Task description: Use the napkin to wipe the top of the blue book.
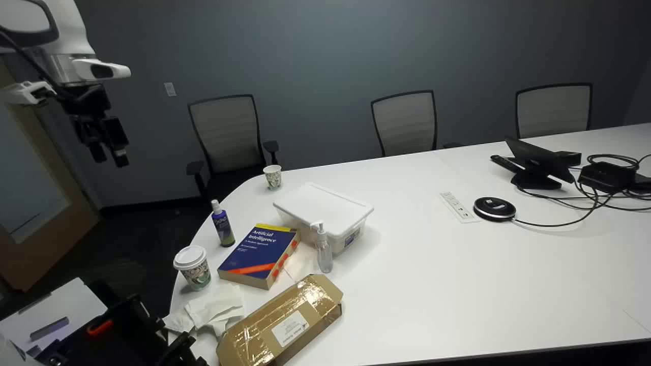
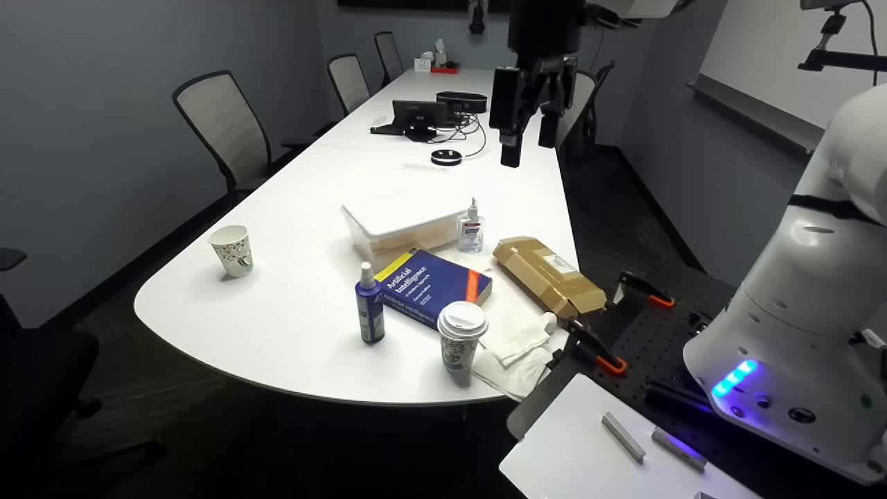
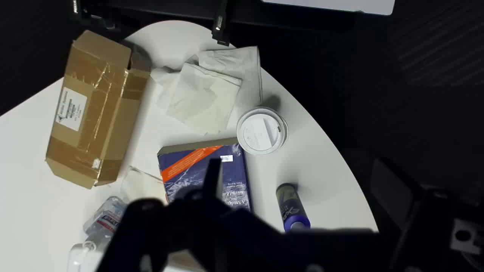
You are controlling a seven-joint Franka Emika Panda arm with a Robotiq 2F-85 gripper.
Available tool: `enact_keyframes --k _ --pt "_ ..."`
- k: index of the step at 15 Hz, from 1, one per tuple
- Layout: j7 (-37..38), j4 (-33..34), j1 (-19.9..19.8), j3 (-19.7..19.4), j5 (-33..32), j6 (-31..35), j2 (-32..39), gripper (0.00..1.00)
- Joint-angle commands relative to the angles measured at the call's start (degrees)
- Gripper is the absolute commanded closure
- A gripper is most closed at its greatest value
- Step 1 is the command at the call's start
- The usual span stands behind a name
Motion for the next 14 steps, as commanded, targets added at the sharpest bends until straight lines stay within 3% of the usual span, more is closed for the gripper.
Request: enact_keyframes --k 1,3,5,10,14 --pt "0.17 0.08 0.33 -0.30 -0.20 -0.07 0.06 0.00" --pt "0.17 0.08 0.33 -0.30 -0.20 -0.07 0.06 0.00" --pt "-2.87 0.61 0.32 -2.84 1.27 -0.31 0.93 0.00" --pt "-14.93 -0.96 -1.92 -13.84 6.15 4.21 4.65 0.00" --pt "-24.64 -2.98 -4.81 -21.52 10.22 10.11 11.61 0.00"
